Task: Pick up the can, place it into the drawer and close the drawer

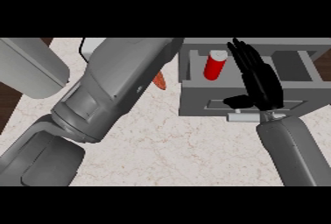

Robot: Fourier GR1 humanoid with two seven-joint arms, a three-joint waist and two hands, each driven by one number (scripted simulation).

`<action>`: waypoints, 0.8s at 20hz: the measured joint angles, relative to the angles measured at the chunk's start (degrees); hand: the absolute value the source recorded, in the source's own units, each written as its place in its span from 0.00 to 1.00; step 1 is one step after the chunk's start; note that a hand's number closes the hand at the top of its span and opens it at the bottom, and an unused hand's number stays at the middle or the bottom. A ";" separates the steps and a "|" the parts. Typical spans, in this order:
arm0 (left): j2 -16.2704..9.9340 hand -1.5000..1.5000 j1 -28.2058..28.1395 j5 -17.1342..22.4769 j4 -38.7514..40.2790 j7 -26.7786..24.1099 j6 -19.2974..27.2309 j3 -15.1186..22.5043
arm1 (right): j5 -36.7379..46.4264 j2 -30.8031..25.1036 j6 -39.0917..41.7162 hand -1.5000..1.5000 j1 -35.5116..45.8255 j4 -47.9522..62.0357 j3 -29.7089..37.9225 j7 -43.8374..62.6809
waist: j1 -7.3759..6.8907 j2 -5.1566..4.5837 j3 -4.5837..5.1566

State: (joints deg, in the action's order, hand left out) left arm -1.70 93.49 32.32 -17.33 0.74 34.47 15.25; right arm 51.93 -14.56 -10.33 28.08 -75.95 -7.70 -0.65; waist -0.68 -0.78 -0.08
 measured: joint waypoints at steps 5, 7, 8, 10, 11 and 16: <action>-2.85 0.00 -2.22 -0.69 -1.58 0.51 -1.35 -0.40 | 3.28 2.47 -6.81 0.00 6.93 13.31 1.61 -1.96 | -0.81 0.12 0.01; -3.86 0.00 -2.72 -1.15 -2.51 1.42 -1.54 -0.22 | 4.50 2.94 -9.67 0.00 9.80 18.31 2.71 -2.24 | -1.31 0.19 0.02; -4.41 0.00 -3.30 -1.18 -3.08 1.72 -1.88 -0.30 | 5.26 3.33 -11.33 0.00 11.09 20.64 3.15 -2.14 | -1.49 0.22 0.02; -5.02 0.00 -3.93 -1.53 -4.11 2.52 -2.03 -0.12 | 6.36 4.01 -15.05 0.00 13.65 25.33 4.28 -2.39 | -1.90 0.20 0.01; -5.55 0.00 -4.48 -1.66 -5.00 3.12 -2.33 0.02 | 6.71 4.03 -16.31 0.00 15.00 27.34 4.94 -2.32 | -2.20 0.29 0.02; -7.31 0.00 -7.18 -2.46 -8.84 5.24 -2.60 0.53 | 8.61 4.78 -22.19 0.00 22.03 36.81 7.13 -2.36 | -2.89 0.33 0.03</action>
State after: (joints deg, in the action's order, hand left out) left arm -9.01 86.31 29.87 -26.17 5.98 31.87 15.78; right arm 60.54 -9.78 -32.52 50.11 -39.13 -0.56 -3.01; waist -3.57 -0.45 -0.05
